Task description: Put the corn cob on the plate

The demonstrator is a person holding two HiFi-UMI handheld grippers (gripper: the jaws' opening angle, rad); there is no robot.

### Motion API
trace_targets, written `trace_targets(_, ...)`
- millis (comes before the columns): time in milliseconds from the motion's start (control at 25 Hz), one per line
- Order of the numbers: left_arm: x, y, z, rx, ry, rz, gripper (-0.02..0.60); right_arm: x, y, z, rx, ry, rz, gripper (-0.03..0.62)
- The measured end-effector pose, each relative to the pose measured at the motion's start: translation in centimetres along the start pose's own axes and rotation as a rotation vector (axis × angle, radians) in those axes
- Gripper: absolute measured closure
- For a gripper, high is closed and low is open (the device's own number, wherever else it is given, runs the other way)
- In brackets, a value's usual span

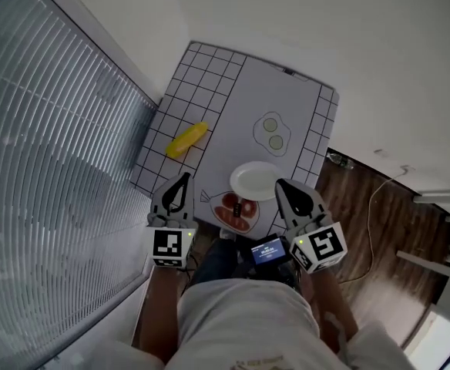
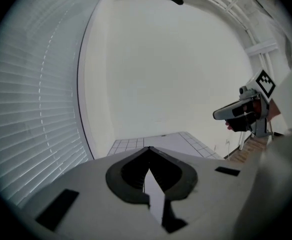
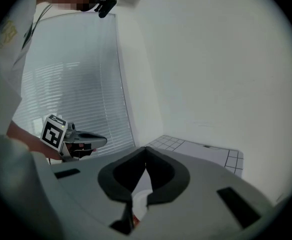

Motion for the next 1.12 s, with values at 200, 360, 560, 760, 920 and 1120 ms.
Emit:
trace_targets(200,0.2,-1.1,0.5,0.060,-0.025,0.114,0.574,0.7,-0.9,2.2,0.064,0.073,-0.060,0.588)
trace_targets(360,1.7,-2.0,1.4,0.118,-0.053,0.164,0.574,1.7,-0.7,4.9,0.091,0.122,-0.099,0.586)
trace_targets(560,3.8,-4.3,2.3,0.175,-0.099,0.229,0.573,2.7,-1.5,8.6,0.134,0.135,-0.138,0.586)
trace_targets(760,5.8,-6.3,3.4,0.219,-0.146,0.195,0.573,3.5,-2.4,12.3,0.198,0.147,-0.149,0.586)
trace_targets(920,6.7,-8.0,4.5,0.263,-0.178,0.175,0.572,4.0,-3.8,14.1,0.186,0.154,-0.094,0.586)
trace_targets(1120,8.0,-9.8,6.1,0.289,-0.204,0.158,0.572,4.7,-5.3,16.6,0.216,0.162,-0.092,0.586)
Point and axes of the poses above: the fingertips, and each gripper's own axes: z forward along the fingers, x to its left, y out of its top, the point moved 7 cm from there along -z, backward along the fingers, and after that the axes turned 12 degrees about -x, right-handed, at the moved point
